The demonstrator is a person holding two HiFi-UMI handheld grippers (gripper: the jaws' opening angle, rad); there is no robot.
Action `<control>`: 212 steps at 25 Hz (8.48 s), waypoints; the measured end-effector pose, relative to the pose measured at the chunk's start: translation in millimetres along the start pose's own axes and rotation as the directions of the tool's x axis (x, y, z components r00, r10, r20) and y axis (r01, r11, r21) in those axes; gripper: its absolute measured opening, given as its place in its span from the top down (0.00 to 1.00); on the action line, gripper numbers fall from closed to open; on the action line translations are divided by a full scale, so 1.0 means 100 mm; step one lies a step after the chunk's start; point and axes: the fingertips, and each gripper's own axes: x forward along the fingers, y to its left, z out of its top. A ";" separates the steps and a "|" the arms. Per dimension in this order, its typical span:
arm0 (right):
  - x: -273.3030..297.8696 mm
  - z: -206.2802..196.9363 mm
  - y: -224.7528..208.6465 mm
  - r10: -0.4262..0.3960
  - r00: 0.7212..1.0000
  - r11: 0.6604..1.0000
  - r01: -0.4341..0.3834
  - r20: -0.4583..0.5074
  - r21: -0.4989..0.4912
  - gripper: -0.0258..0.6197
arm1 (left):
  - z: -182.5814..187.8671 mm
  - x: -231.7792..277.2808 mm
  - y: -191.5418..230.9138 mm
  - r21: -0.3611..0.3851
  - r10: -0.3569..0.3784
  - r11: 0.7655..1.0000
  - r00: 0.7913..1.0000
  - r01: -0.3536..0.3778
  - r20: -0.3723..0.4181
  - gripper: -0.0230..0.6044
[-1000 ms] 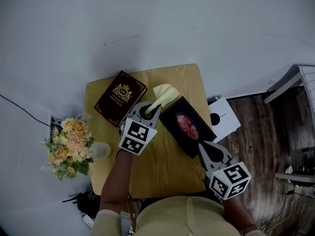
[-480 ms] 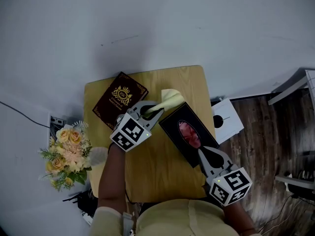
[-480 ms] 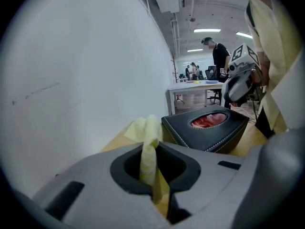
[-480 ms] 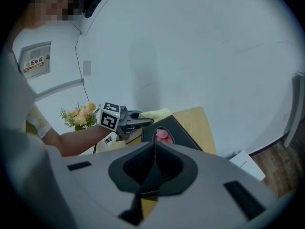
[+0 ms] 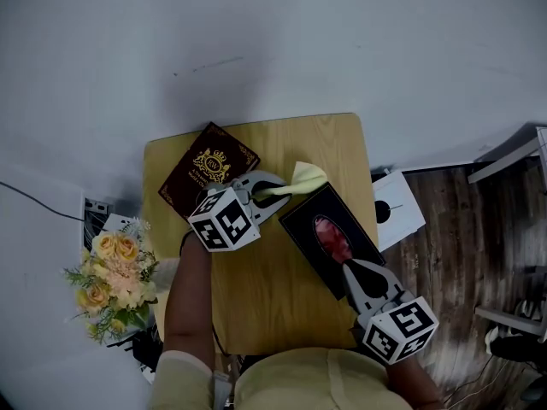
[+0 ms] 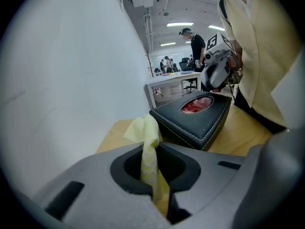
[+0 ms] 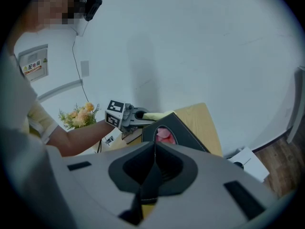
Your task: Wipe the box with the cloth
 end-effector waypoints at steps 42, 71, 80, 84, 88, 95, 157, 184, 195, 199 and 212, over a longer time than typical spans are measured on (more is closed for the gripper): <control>-0.08 -0.13 0.12 0.003 1.000 1.000 -0.003 -0.002 0.006 0.91 | -0.39 -0.15 -0.54 0.029 -0.078 0.996 0.982 0.084 -0.174 0.91; -0.26 -0.07 0.08 -0.095 0.993 0.995 0.097 0.075 -0.034 0.91 | -0.30 -0.55 -0.73 -0.349 0.268 0.881 0.945 -0.318 -0.187 0.91; -0.34 0.07 0.06 -0.109 0.987 0.991 0.118 0.119 -0.068 0.91 | -0.03 -0.76 -0.91 -0.439 0.342 0.823 0.932 -0.361 -0.124 0.91; -0.36 0.08 0.06 -0.116 0.985 0.989 0.126 0.125 -0.076 0.91 | 0.17 -0.88 -0.93 -0.466 0.362 0.812 0.930 -0.351 -0.069 0.91; -0.39 0.09 0.04 -0.129 0.983 0.987 0.140 0.128 -0.081 0.91 | 0.29 -0.94 -0.95 -0.480 0.359 0.813 0.933 -0.329 -0.031 0.91; -0.46 0.11 -0.03 -0.140 0.981 0.985 0.152 0.137 -0.081 0.91 | 0.55 -0.86 -0.93 -0.372 0.299 0.886 0.954 -0.277 0.000 0.91; -0.47 -0.15 -0.55 0.125 0.992 0.990 -0.127 -0.028 -0.060 0.91 | 1.14 1.17 -1.11 0.432 -0.639 0.399 0.583 0.809 -0.502 0.91; -0.28 -0.08 -0.53 0.167 0.985 0.986 -0.168 -0.045 -0.014 0.91 | 0.77 0.80 -0.63 0.381 -0.528 0.281 0.473 0.881 -0.705 0.91; -0.23 -0.07 -0.50 0.178 0.983 0.984 -0.179 -0.054 -0.015 0.91 | 0.64 0.66 -0.25 0.372 -0.460 0.386 0.526 0.844 -0.715 0.91; -0.21 -0.06 -0.48 0.181 0.982 0.983 -0.182 -0.059 -0.018 0.91 | 0.67 0.62 -0.08 0.385 -0.444 0.457 0.581 0.802 -0.683 0.91; -0.27 -0.07 -0.37 0.197 0.979 0.979 -0.200 -0.055 -0.048 0.91 | 0.70 0.43 0.13 0.400 -0.350 0.671 0.742 0.624 -0.571 0.91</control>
